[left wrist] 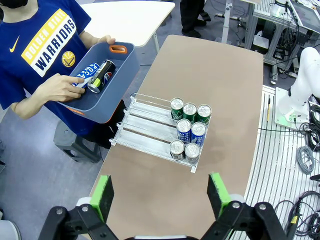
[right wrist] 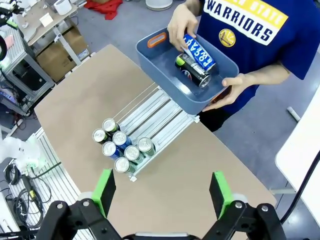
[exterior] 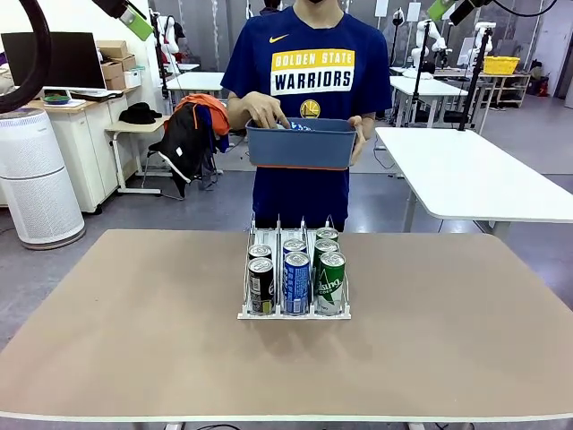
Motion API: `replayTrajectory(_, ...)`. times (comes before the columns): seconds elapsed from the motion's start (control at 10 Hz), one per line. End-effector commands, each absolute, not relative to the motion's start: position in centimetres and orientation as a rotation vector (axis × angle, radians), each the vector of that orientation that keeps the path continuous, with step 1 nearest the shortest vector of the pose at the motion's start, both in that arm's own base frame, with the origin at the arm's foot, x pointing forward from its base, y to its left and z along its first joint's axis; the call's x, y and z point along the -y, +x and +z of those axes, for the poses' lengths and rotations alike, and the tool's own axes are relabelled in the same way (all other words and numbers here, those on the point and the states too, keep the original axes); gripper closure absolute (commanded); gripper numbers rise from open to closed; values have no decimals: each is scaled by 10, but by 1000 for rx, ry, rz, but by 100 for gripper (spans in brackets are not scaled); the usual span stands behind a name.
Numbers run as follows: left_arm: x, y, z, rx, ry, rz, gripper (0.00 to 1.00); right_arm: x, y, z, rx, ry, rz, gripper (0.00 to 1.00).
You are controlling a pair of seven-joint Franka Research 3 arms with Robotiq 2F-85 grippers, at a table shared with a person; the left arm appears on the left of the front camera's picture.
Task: Fill the beverage cans into the dispenser.
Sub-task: Pick up the Ionic drink handed by the human.
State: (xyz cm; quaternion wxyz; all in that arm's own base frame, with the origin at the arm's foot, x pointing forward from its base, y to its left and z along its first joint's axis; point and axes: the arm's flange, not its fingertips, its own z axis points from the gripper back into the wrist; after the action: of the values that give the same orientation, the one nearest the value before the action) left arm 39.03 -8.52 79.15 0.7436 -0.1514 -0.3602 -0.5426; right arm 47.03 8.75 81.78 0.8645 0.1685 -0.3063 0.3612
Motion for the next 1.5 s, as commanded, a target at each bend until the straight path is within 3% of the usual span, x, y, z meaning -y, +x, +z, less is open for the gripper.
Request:
replayTrajectory(0.0,86,390,790,784,-335,-1190,0,-80,466,824,594,422,806,0)
replayTrajectory(1.4,86,390,790,784,-335,-1190,0,-80,452,838,607,423,832,0)
